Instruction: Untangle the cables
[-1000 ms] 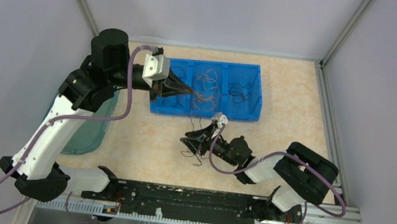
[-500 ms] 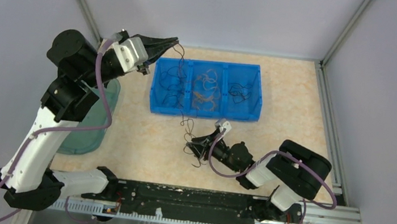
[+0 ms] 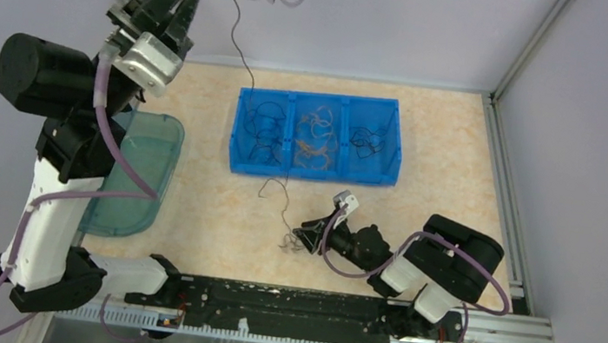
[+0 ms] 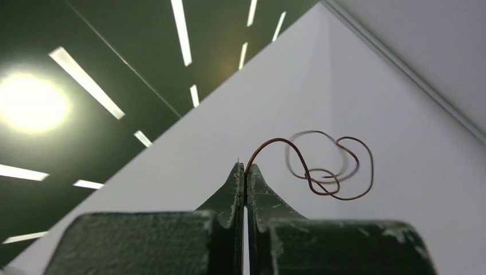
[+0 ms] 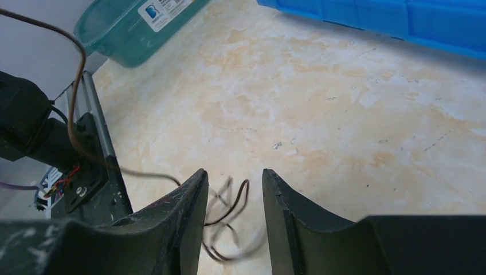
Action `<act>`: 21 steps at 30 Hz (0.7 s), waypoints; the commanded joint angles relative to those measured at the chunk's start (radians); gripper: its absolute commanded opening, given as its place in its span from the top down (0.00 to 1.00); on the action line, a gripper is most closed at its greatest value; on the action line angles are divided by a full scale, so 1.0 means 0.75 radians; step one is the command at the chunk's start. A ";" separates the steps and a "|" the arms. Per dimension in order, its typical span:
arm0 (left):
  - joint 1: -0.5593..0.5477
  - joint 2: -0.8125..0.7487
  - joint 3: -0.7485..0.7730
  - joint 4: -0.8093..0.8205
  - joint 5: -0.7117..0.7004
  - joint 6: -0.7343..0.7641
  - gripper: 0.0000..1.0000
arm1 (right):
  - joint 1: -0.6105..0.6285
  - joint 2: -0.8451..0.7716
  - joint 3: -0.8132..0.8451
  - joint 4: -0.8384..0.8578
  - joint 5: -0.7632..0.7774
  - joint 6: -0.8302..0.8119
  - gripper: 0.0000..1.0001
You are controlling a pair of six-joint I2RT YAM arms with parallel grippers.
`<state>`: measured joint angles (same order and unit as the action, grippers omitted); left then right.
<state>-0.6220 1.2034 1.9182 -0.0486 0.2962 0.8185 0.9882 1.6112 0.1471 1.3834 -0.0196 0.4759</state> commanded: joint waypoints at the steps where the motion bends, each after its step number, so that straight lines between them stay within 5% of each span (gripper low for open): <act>1: -0.005 0.048 0.157 0.096 -0.048 0.159 1.00 | 0.026 0.007 -0.026 0.104 0.026 0.020 0.59; 9: -0.006 0.039 0.178 0.085 -0.009 0.201 1.00 | 0.030 -0.042 -0.032 0.065 0.036 0.008 0.59; 21: -0.005 -0.006 0.166 -0.038 0.104 0.089 1.00 | 0.038 -0.400 0.442 -0.414 -0.099 -0.204 0.26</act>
<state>-0.6220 1.2167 2.0289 -0.0559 0.3405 0.9100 1.0016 1.3499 0.3256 1.1297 -0.0216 0.3908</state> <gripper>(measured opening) 0.008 0.696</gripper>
